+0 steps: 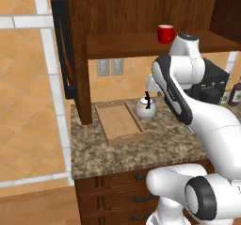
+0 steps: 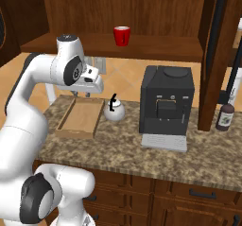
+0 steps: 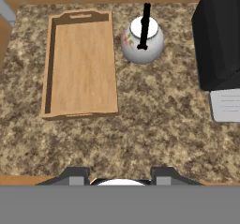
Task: Pick the kettle from the counter and place it on the tray. Then pick the mug from the cabinet and place it on the tray. Then close the cabinet doors.
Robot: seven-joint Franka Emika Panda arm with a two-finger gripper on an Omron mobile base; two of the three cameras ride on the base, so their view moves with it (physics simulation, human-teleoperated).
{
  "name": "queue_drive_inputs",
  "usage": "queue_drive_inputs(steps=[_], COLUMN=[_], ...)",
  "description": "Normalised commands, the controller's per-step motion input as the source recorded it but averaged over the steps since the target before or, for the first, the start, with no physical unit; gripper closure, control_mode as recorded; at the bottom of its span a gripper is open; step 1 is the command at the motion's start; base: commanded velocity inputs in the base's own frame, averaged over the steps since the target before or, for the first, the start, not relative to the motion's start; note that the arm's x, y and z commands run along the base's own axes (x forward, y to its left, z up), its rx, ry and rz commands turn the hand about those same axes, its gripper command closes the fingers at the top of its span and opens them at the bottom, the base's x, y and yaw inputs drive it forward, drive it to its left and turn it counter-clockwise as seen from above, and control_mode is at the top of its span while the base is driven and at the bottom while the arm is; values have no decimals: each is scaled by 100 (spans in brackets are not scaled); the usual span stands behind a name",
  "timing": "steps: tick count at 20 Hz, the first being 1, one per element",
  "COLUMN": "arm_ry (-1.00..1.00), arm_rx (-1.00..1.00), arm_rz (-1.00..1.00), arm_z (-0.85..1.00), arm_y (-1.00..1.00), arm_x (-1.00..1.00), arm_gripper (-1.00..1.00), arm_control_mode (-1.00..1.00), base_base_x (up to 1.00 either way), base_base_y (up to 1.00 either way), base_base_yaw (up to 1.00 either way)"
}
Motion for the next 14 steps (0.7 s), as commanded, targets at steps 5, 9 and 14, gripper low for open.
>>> queue_drive_inputs(steps=[5,9,14], arm_ry=[-3,-5,0], arm_rx=[0,0,0], arm_rz=[0,0,-3], arm_z=[-5,-45,-57], arm_y=[0,0,-5], arm_x=[-14,-29,-9], arm_gripper=[-100,-100,-100], arm_control_mode=[-100,-100,-100], base_base_x=[0,0,0], base_base_y=[0,0,0], base_base_yaw=[0,0,0])
